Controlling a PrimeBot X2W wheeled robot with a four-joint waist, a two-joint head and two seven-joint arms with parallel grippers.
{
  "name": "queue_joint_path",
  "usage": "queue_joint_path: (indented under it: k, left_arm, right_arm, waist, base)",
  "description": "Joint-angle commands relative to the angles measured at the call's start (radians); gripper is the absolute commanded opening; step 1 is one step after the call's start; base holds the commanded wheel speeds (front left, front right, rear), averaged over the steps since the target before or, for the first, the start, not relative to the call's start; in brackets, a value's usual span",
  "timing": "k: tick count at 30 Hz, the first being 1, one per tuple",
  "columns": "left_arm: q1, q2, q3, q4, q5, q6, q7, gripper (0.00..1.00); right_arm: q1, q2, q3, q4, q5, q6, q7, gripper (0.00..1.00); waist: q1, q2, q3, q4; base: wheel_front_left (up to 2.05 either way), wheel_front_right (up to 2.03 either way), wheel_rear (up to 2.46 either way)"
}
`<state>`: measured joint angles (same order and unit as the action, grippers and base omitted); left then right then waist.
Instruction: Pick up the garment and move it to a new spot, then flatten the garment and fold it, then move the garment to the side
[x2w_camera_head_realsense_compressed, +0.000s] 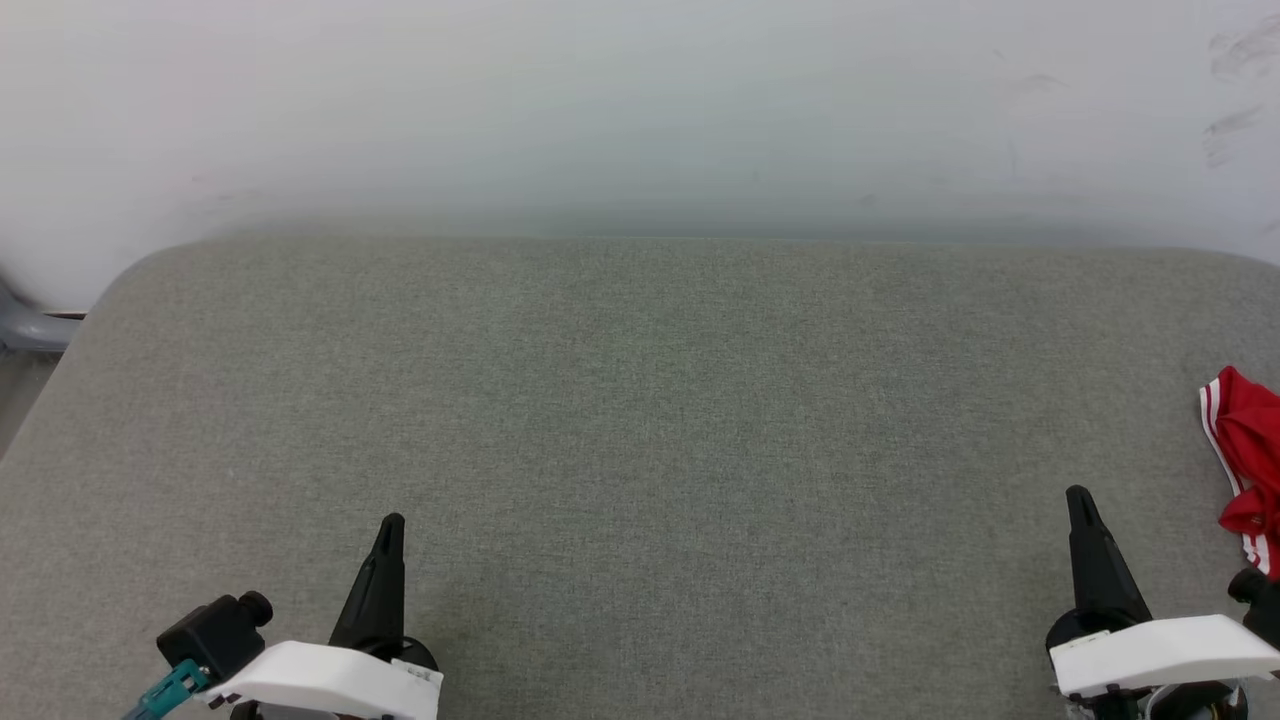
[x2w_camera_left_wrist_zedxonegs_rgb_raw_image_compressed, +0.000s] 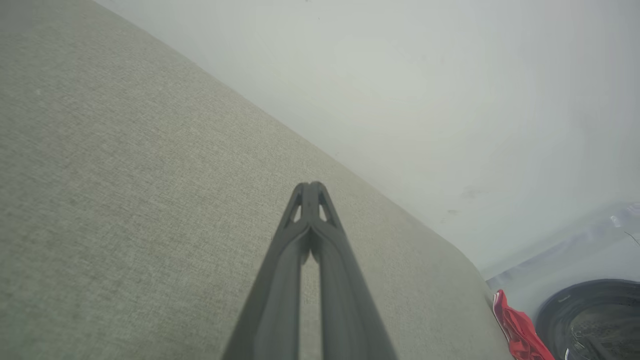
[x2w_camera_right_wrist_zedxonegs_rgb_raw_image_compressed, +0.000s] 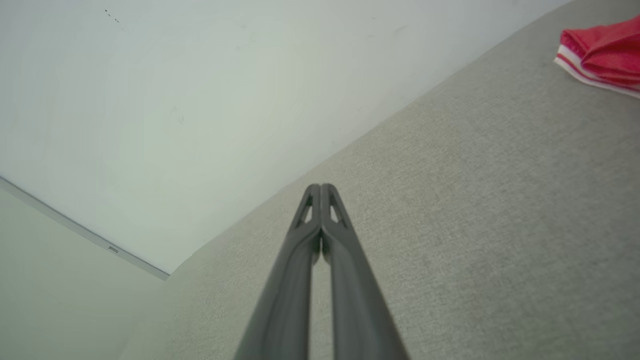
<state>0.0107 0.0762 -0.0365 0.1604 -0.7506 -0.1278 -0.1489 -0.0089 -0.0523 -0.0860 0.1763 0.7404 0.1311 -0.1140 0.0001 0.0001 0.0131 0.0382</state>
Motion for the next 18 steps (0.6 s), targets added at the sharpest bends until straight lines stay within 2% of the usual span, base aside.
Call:
queue_joint_path:
  k: [1, 18]
  left_arm:
    - [-0.030, 0.005, 0.005, -0.009, -0.035, -0.001, 0.007, 0.00]
    - [-0.052, 0.010, 0.025, 0.011, -0.249, -0.002, 0.057, 0.00]
  right_arm:
    - [-0.031, 0.001, -0.002, -0.009, 0.034, 0.000, 0.006, 0.00]
    - [-0.049, 0.001, -0.009, 0.010, 0.237, 0.000, 0.061, 0.00]
  waist:
    - [0.0000, -0.0001, 0.000, 0.000]
    - [-0.0001, -0.0001, -0.002, -0.007]
  base:
    - [0.00, 0.00, 0.00]
    - [0.00, 0.00, 0.00]
